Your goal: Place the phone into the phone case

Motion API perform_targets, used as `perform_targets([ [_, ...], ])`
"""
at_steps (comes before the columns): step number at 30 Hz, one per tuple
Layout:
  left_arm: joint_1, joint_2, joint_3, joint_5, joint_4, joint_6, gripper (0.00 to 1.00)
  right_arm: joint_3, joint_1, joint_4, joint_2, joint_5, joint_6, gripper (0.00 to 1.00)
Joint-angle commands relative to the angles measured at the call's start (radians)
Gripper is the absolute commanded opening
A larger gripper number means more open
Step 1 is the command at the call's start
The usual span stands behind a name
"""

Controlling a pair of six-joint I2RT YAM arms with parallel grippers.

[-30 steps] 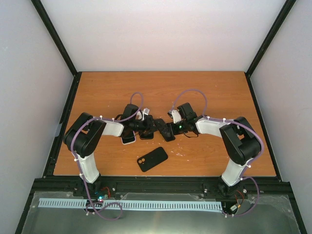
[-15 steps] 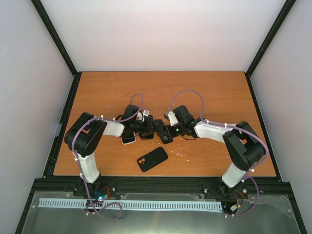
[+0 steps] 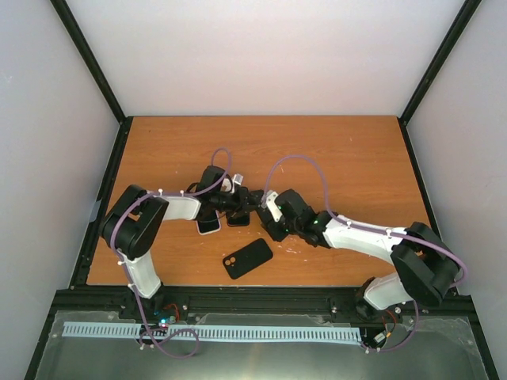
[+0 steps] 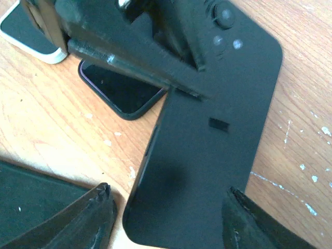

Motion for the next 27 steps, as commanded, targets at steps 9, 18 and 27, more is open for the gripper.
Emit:
perform_targets([
  [9, -0.005, -0.107, 0.053, 0.093, -0.001, -0.059, 0.06, -0.063, 0.171, 0.138, -0.012, 0.364, -0.175, 0.64],
  [18, -0.005, -0.138, 0.038, 0.115, -0.026, -0.088, 0.07, -0.061, 0.257, 0.207, -0.004, 0.637, -0.247, 0.39],
  [27, -0.005, -0.191, 0.012, 0.124, 0.017, -0.165, 0.16, -0.074, 0.296, 0.23, -0.043, 0.672, -0.268, 0.03],
])
